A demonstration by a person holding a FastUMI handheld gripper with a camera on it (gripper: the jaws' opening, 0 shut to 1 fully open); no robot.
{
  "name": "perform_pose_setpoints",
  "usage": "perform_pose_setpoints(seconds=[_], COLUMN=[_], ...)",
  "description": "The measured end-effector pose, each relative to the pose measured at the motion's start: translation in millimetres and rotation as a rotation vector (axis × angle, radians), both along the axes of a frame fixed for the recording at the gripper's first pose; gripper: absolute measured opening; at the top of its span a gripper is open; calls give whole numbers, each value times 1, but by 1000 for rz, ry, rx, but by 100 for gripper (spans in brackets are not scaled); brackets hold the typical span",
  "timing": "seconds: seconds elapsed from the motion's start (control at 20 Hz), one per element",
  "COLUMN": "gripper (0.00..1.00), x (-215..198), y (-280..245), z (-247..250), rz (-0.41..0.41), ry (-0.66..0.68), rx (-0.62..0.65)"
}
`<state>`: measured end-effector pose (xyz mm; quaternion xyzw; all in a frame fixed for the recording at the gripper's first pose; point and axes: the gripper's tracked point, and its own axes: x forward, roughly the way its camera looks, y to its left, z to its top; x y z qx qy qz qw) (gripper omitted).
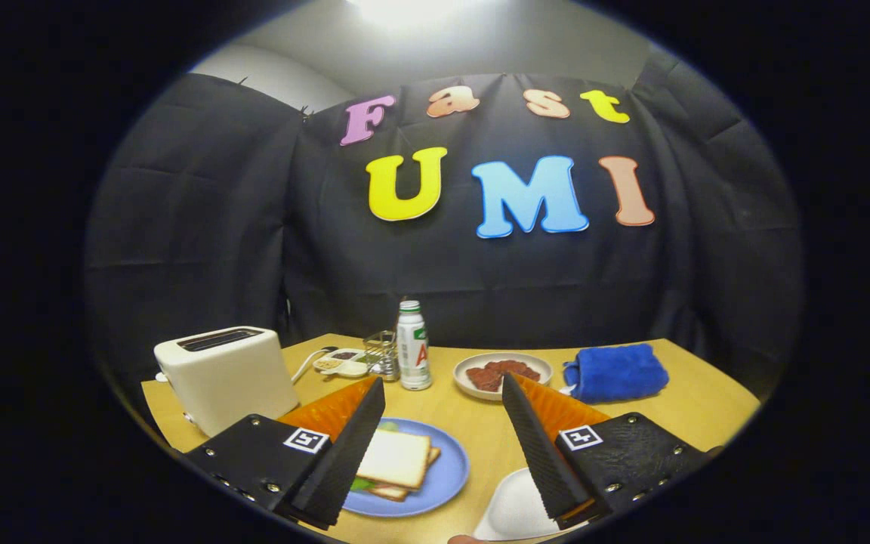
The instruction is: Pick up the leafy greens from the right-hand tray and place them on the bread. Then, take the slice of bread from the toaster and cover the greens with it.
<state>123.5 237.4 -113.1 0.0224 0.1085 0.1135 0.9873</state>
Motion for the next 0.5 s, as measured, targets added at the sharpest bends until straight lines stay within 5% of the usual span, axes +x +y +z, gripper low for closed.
perform_pose_setpoints(seconds=[0.5], gripper=[95], x=[-21], y=[-203], z=[62], rz=[-198], ry=[-166], rx=[-203])
